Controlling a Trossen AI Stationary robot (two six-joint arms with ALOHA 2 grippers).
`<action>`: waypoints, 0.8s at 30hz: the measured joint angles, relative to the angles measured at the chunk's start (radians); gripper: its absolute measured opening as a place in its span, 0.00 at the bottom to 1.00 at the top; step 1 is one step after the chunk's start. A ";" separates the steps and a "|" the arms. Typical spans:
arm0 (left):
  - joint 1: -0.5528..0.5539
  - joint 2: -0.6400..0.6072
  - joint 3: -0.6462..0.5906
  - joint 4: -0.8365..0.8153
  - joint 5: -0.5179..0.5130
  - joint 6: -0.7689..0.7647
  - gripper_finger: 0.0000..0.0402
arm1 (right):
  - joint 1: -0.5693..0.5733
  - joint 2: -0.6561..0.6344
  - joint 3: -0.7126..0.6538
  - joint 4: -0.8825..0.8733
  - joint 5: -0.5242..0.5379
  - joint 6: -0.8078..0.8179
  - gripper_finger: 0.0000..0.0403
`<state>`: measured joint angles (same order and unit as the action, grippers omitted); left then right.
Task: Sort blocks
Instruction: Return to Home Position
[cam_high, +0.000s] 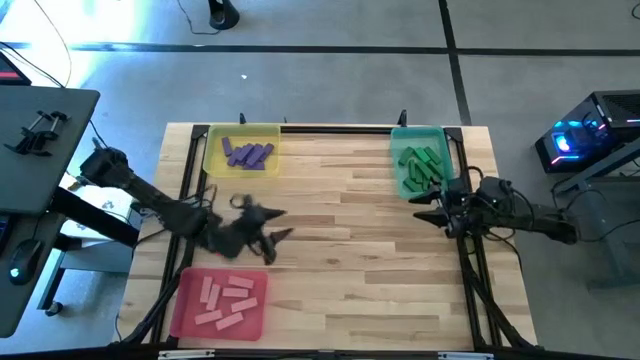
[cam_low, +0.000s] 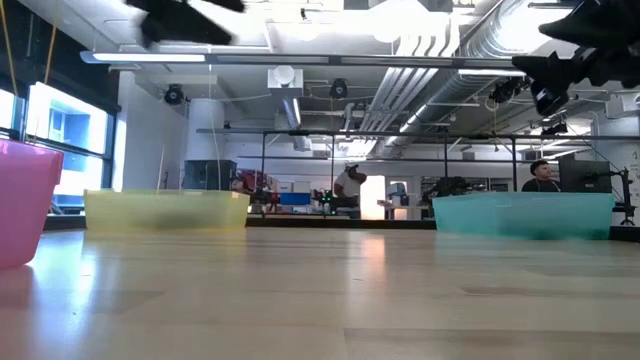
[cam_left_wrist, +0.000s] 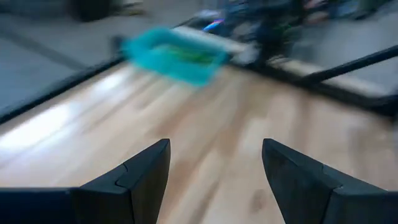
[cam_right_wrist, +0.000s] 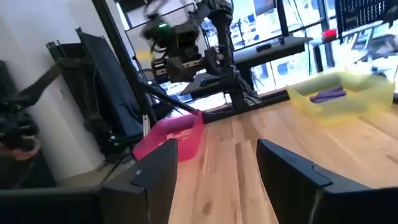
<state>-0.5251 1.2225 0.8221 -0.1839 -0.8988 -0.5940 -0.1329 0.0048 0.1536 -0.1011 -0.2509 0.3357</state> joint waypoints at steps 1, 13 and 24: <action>0.044 -0.004 -0.045 0.148 0.080 0.082 0.60 | 0.011 0.000 -0.009 0.011 0.013 -0.021 0.51; 0.337 -0.209 -0.318 0.595 0.292 0.408 0.60 | 0.112 0.000 -0.144 0.227 0.050 -0.125 0.51; 0.405 -0.736 -0.673 0.582 0.364 0.430 0.60 | 0.136 0.008 -0.144 0.135 0.123 -0.138 0.51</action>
<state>-0.1200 0.4865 0.1494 0.3986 -0.5350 -0.1637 0.0029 0.0132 0.0097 0.0338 -0.1277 0.1978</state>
